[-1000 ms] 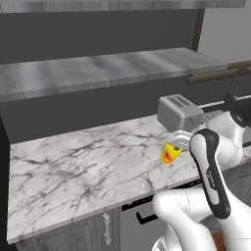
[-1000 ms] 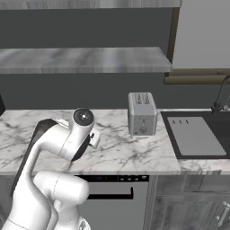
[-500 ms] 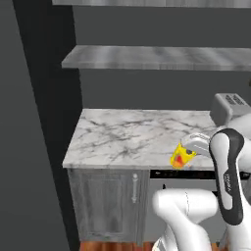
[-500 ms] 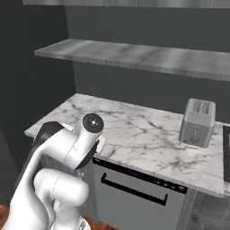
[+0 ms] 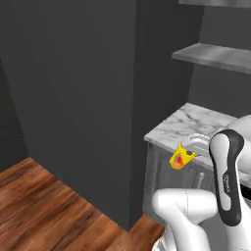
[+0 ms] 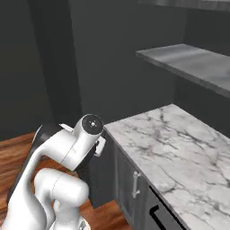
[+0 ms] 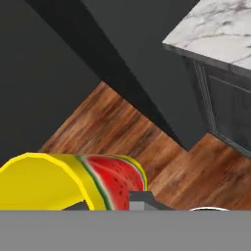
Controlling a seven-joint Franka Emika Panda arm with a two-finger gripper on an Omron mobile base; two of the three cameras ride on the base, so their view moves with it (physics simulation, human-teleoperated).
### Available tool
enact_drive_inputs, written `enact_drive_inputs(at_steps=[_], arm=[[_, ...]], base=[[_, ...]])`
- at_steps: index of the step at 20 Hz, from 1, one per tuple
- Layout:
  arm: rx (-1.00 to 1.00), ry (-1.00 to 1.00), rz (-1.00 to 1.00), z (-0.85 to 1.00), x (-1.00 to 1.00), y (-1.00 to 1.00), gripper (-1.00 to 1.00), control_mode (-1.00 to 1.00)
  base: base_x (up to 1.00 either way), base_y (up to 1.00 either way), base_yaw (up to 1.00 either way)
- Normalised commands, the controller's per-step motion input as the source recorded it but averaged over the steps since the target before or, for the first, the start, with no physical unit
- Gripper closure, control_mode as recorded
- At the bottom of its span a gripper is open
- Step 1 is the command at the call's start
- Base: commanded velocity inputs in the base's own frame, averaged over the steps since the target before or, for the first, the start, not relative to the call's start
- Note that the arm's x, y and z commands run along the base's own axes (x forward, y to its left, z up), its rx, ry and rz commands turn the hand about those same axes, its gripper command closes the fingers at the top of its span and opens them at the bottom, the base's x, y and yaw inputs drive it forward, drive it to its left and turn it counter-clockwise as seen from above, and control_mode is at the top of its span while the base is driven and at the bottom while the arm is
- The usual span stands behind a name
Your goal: Place the pitcher and cup on the dining counter for serving.
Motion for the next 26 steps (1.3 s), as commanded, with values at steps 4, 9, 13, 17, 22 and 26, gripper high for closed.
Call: enact_drive_inputs(at_steps=[4, 9, 13, 17, 22, 26], arm=[[0.0, 0.0, 0.0, 0.0, 0.0, 0.0, 1.0, 1.0], [0.0, 0.0, 0.0, 0.0, 0.0, 0.0, 1.0, 1.0], [0.0, 0.0, 0.0, 0.0, 0.0, 0.0, 1.0, 1.0], [0.0, 0.0, 0.0, 0.0, 0.0, 0.0, 1.0, 1.0], [0.0, 0.0, 0.0, 0.0, 0.0, 0.0, 1.0, 1.0], [0.0, 0.0, 0.0, 0.0, 0.0, 0.0, 1.0, 1.0]], base=[[-0.03, 0.02, 1.0], [-0.01, 0.2, 1.0], [0.0, 0.46, 0.95], [0.0, 0.84, 0.82], [0.13, 1.0, 0.65], [0.77, 0.82, 0.52]])
